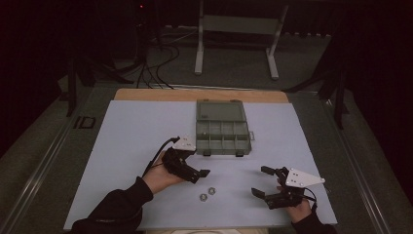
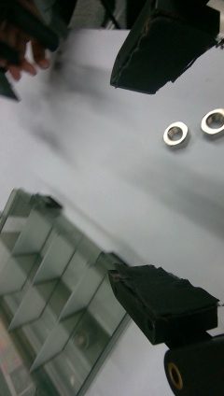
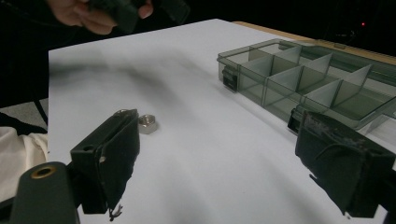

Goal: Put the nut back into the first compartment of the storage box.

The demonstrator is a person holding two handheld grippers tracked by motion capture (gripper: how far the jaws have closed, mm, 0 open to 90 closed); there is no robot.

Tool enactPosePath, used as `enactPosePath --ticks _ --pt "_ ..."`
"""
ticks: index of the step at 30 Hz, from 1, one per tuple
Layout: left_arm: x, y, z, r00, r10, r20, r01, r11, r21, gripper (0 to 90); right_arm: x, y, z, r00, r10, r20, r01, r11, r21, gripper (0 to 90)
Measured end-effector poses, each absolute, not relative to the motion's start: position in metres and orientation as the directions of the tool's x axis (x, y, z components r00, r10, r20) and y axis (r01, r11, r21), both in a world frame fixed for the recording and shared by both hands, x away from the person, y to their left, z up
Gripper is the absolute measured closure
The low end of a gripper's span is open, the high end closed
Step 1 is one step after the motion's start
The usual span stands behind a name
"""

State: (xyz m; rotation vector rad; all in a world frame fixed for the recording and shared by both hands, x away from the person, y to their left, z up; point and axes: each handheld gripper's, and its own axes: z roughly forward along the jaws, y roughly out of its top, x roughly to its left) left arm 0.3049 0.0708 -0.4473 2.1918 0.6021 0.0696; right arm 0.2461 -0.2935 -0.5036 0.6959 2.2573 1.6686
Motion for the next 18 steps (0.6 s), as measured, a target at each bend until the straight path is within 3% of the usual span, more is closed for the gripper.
enactPosePath --ticks 9,18 --pt "0.282 0.066 -0.458 0.922 0.359 -0.148 0.348 -0.596 0.724 9.0 0.246 -0.293 -0.504 -0.856 0.511 0.079 0.227 0.233 0.946 13.8" --pt "0.270 0.060 -0.464 0.944 0.301 -0.133 0.303 -0.636 0.710 15.3 0.246 -0.293 -0.503 -0.856 0.510 0.077 0.224 0.233 0.946 13.8"
